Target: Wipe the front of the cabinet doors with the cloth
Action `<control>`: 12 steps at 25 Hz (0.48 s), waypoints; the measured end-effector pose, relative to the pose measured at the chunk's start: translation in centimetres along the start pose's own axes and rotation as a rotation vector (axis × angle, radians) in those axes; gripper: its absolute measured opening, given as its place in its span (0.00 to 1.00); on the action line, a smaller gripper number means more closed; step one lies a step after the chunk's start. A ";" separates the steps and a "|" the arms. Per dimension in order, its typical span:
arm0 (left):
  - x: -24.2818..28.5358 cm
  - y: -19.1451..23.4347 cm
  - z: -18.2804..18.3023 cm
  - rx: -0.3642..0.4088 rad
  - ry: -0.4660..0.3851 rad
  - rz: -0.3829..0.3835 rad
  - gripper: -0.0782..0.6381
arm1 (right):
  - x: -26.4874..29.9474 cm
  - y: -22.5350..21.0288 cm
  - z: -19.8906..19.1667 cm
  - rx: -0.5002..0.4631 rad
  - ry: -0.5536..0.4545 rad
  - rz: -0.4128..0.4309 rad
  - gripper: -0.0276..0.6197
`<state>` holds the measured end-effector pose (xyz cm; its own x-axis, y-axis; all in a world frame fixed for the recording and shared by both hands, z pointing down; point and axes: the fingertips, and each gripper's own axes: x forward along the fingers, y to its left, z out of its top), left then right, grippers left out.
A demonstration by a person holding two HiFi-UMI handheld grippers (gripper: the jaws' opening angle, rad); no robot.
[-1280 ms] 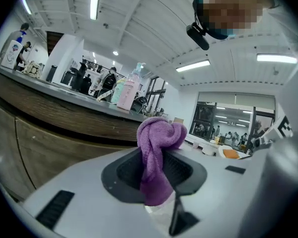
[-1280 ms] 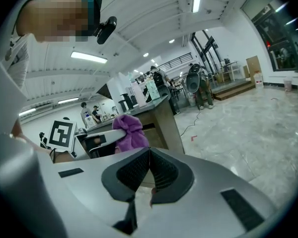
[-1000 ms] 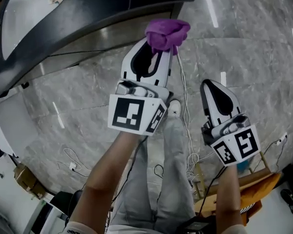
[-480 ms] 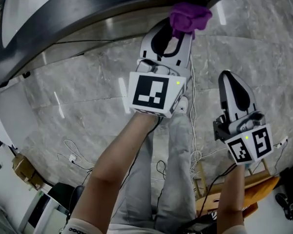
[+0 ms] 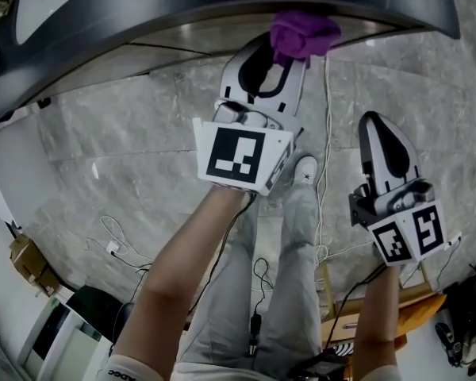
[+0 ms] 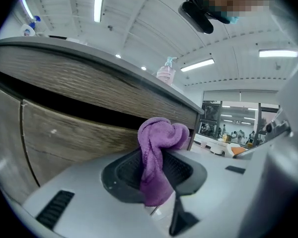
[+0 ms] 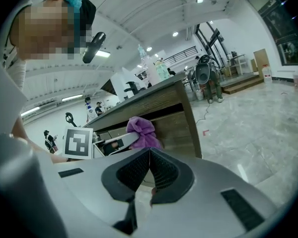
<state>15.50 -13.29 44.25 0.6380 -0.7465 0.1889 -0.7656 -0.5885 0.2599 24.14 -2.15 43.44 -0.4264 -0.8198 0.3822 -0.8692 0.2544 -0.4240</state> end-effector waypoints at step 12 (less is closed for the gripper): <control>-7.4 11.2 2.0 0.017 -0.015 0.121 0.25 | 5.3 8.0 -0.9 -0.059 0.044 0.064 0.09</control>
<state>2.00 -14.99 43.88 0.5395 -0.8171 0.2034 -0.8383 -0.4986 0.2204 14.66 -4.01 42.86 -0.4910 -0.7777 0.3925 -0.8525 0.3363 -0.4001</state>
